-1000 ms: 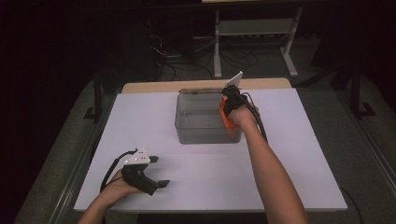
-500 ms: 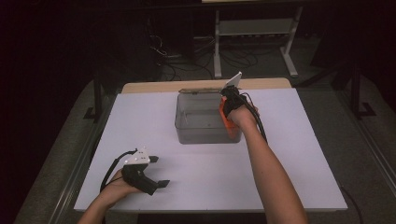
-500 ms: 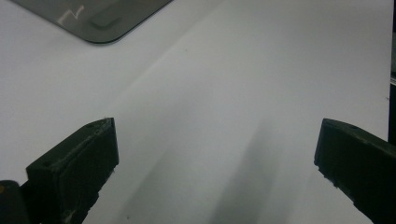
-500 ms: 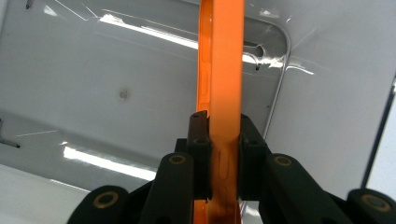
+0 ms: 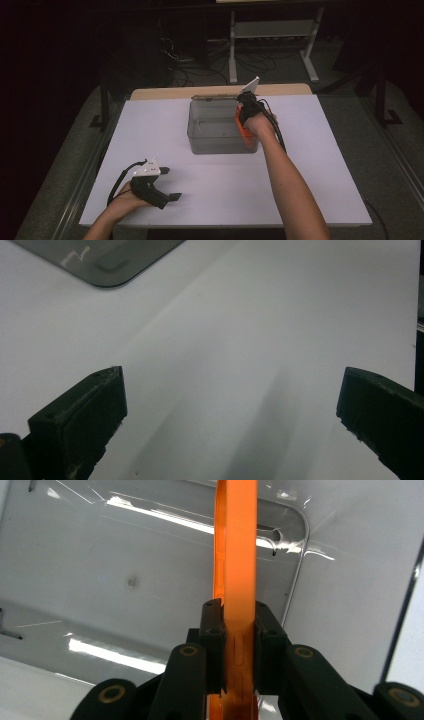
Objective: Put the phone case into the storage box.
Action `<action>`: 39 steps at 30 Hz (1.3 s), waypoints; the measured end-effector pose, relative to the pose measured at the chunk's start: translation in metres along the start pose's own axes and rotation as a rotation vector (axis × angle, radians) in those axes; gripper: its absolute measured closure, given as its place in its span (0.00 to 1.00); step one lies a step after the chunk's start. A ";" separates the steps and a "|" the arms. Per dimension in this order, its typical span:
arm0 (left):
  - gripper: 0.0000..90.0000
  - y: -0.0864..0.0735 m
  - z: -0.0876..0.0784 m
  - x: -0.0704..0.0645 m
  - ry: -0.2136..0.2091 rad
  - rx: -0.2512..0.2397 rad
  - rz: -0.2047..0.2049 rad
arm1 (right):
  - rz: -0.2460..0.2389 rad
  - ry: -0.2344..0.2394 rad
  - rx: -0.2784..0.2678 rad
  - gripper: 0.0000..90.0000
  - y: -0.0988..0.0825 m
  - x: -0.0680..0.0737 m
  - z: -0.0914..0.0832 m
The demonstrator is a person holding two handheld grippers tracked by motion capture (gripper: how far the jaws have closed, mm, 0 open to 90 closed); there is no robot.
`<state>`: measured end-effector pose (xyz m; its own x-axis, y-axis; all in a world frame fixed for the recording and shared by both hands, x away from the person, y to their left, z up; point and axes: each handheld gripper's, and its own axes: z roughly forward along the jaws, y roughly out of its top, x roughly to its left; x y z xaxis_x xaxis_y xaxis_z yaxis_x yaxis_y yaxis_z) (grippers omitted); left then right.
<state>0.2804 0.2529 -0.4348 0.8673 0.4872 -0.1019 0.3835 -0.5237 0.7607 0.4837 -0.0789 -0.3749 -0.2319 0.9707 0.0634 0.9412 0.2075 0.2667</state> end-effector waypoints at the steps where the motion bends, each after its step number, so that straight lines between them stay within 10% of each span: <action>1: 0.00 0.000 0.000 0.000 0.000 0.000 0.000 | 0.002 -0.002 0.000 0.86 0.000 0.000 0.000; 39: 0.00 0.000 0.001 -0.001 -0.004 0.002 0.003 | 0.012 -0.020 -0.042 0.83 -0.001 -0.009 -0.019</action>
<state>0.2803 0.2514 -0.4353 0.8698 0.4828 -0.1021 0.3814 -0.5264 0.7599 0.4800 -0.0899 -0.3579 -0.2155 0.9753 0.0479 0.9327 0.1910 0.3060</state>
